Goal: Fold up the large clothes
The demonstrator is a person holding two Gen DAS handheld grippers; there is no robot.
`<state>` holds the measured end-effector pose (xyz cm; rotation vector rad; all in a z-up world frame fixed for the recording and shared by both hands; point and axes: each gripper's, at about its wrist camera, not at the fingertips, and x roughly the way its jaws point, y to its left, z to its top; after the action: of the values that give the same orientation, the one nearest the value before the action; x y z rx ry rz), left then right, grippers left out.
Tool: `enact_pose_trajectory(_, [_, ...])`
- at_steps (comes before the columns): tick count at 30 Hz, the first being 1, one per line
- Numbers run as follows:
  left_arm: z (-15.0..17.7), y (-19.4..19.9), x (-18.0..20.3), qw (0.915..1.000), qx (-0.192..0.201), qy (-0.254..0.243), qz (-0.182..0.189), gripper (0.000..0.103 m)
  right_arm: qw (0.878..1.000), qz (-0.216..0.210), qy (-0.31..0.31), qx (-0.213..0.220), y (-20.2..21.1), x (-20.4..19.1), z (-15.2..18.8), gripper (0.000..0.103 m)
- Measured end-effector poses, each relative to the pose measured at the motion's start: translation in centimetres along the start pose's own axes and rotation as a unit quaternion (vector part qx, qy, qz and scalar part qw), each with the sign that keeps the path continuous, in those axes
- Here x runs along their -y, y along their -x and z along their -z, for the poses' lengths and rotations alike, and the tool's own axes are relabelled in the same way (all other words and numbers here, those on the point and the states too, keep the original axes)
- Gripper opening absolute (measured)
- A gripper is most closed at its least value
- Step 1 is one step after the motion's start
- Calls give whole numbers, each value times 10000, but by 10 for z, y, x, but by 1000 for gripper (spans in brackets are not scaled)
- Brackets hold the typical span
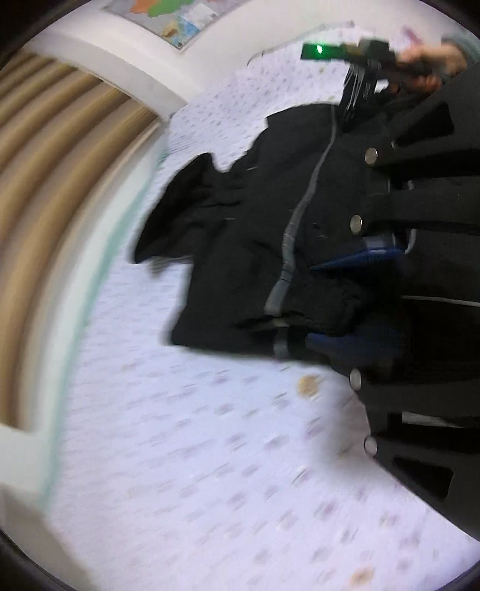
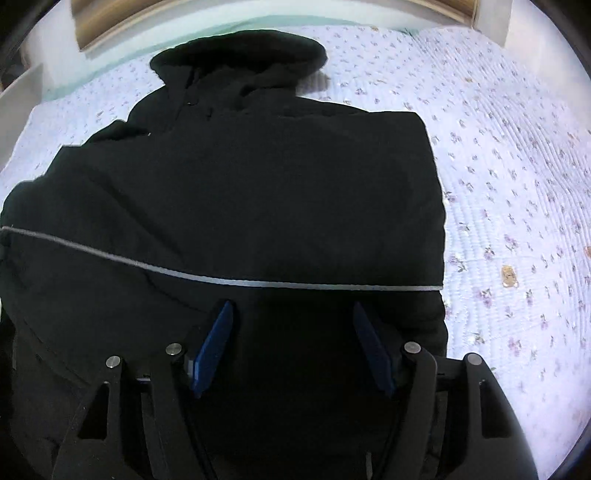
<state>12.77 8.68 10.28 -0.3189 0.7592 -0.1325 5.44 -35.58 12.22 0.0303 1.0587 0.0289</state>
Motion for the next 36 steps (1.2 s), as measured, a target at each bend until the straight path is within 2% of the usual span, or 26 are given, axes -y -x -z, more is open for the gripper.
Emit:
enact_pose_trajectory(2, [-9, 15, 26, 9984, 301, -463, -137, 43, 9984, -332, -65, 453, 23, -6, -9, 70])
enact_pose_trajectory(3, [-14, 20, 39, 9972, 398, -632, -38, 43, 9967, -406, -27, 704, 33, -11, -15, 70])
enact_pose_trajectory(6, [-23, -1, 79, 9950, 168, -984, 102, 44, 9922, -638, 179, 1052, 39, -33, -33, 70])
enact_pose_trajectory(8, [-20, -34, 92, 9938, -195, -1092, 76, 44, 9939, -512, 253, 942, 25, -46, -44, 70])
enact_pose_trajectory(10, [-10, -83, 91, 9908, -733, -1110, -233, 44, 9971, -282, 272, 646, -3, -55, -53, 70])
enact_pose_trajectory(12, [1, -114, 75, 9885, -994, -1037, -482, 44, 9984, 84, 464, 298, -35, -59, -50, 70])
enact_pose_trajectory(13, [4, -120, 67, 9899, -969, -948, -418, 44, 9983, 65, 509, 275, -46, -61, -53, 70])
enact_pose_trajectory(15, [5, -120, 60, 9929, -867, -762, -302, 44, 9978, -71, 442, 488, -47, -55, -43, 72])
enact_pose_trajectory(18, [12, -118, 67, 9903, -779, -1046, -482, 44, 9973, -74, 447, 578, -46, -55, -38, 73])
enact_pose_trajectory(20, [10, -113, 69, 9894, -814, -1123, -433, 44, 9962, -69, 736, 467, -40, -61, -39, 76])
enact_pose_trajectory(22, [3, -95, 69, 9889, -903, -1155, -252, 44, 9939, -119, 1016, 413, -32, -58, -39, 76])
enact_pose_trajectory(23, [3, -82, 67, 9902, -861, -1099, -83, 44, 9929, -224, 1051, 507, -15, -55, -34, 76])
enact_pose_trajectory(25, [8, -49, 65, 9925, -596, -1017, 314, 45, 9910, -534, 923, 804, 16, -38, -9, 76])
enact_pose_trajectory(26, [13, -35, 64, 9928, -457, -1023, 416, 51, 9902, -658, 798, 935, 30, -29, 5, 76])
enact_pose_trajectory(28, [23, -32, 59, 9935, -549, -972, 225, 60, 9927, -473, 663, 889, 34, -18, 26, 76])
enact_pose_trajectory(30, [32, -52, 48, 9916, -940, -890, 37, 60, 9952, 52, 808, 543, 13, -13, 45, 76])
enact_pose_trajectory(31, [37, -61, 43, 9909, -1077, -811, 7, 57, 9943, 40, 895, 577, 6, -11, 51, 76])
enact_pose_trajectory(34, [44, -65, 41, 9942, -909, -562, -105, 56, 9943, -63, 737, 764, 8, -5, 59, 76])
enact_pose_trajectory(36, [48, -64, 47, 9951, -715, -646, -199, 56, 9935, 66, 725, 879, 8, -9, 62, 76])
